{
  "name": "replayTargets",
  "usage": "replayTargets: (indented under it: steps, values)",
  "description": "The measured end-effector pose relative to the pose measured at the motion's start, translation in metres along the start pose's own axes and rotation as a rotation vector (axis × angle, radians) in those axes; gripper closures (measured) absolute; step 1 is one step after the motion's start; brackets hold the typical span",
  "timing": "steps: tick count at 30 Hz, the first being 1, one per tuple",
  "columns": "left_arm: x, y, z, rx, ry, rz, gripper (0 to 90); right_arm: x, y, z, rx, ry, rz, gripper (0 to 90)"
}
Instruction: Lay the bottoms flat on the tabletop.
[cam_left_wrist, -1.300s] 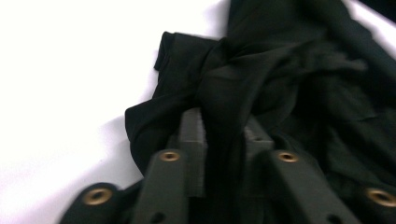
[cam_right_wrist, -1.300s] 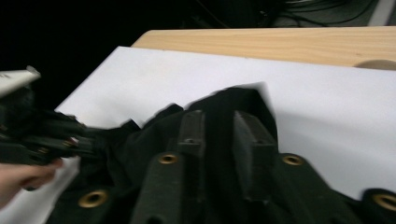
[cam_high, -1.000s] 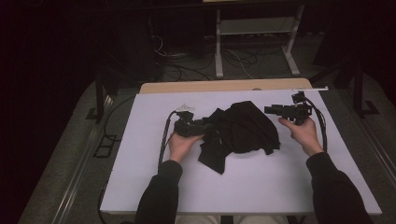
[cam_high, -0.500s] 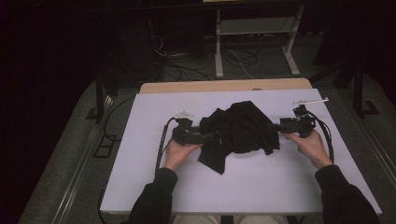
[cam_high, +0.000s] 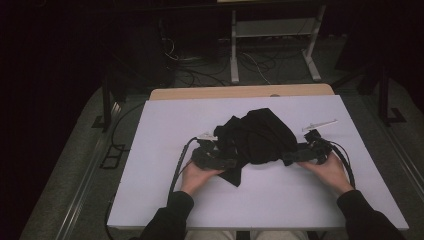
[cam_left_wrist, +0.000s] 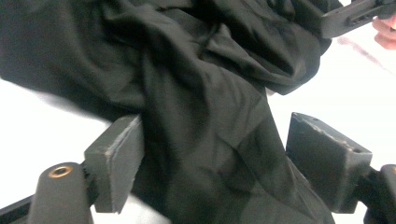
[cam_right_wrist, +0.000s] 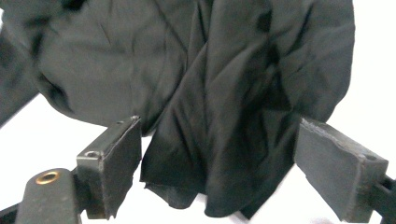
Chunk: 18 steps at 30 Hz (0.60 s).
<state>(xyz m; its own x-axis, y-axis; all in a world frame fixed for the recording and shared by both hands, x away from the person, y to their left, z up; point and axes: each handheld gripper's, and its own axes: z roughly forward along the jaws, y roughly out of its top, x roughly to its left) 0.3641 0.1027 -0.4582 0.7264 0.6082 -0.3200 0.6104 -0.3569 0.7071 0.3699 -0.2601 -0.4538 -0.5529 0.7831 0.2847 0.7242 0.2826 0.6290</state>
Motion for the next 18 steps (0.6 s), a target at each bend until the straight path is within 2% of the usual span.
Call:
replayTargets:
  steps: [1, 2, 3, 4, 5, 6, 7, 8, 9, 10, 12, 14, 18]
  values:
    - [-0.004, 0.001, 0.002, 0.001, 0.019, 0.014, 22.8, 0.002, -0.001, 0.002, 0.005, -0.016, -0.010, 22.5]
    - [-0.006, 0.001, 0.003, 0.002, 0.032, 0.019, 25.1, 0.005, -0.002, 0.003, -0.018, -0.044, -0.019, 33.6]
    - [-0.008, 0.002, 0.005, 0.005, 0.062, 0.037, 28.8, 0.007, -0.002, 0.004, -0.029, -0.049, -0.015, 44.6]
    - [-0.010, 0.002, 0.006, 0.006, 0.082, 0.047, 37.2, 0.009, -0.002, 0.005, -0.037, -0.064, -0.019, 60.3]
    - [-0.011, 0.002, 0.006, 0.010, 0.096, 0.067, 43.3, 0.010, -0.002, 0.005, -0.036, -0.077, -0.020, 69.4]
    - [-0.011, 0.003, 0.007, 0.014, 0.104, 0.081, 61.4, 0.009, -0.002, 0.006, -0.040, -0.075, -0.007, 84.4]
    - [-0.011, 0.003, 0.007, 0.016, 0.116, 0.087, 61.4, 0.009, -0.002, 0.006, -0.040, -0.075, -0.007, 84.4]
    - [-0.010, 0.003, 0.007, 0.017, 0.115, 0.083, 69.9, 0.008, -0.002, 0.004, -0.049, -0.064, 0.007, 85.5]
    - [-0.008, 0.003, 0.007, 0.022, 0.105, 0.079, 82.2, 0.005, -0.001, 0.000, -0.056, -0.035, 0.031, 85.9]
    - [-0.006, 0.004, 0.005, 0.025, 0.100, 0.079, 82.2, 0.005, -0.001, 0.000, -0.056, -0.035, 0.031, 85.9]
    - [-0.004, 0.004, -0.001, 0.032, 0.103, 0.079, 85.9, 0.001, -0.001, -0.009, -0.086, -0.005, 0.054, 86.0]
    - [-0.001, 0.006, -0.008, 0.046, 0.084, 0.078, 86.0, 0.000, -0.002, -0.018, -0.111, 0.042, 0.077, 86.1]
    - [0.000, 0.006, -0.028, 0.067, 0.052, 0.106, 86.4, 0.002, -0.005, -0.033, -0.150, 0.145, 0.107, 86.1]
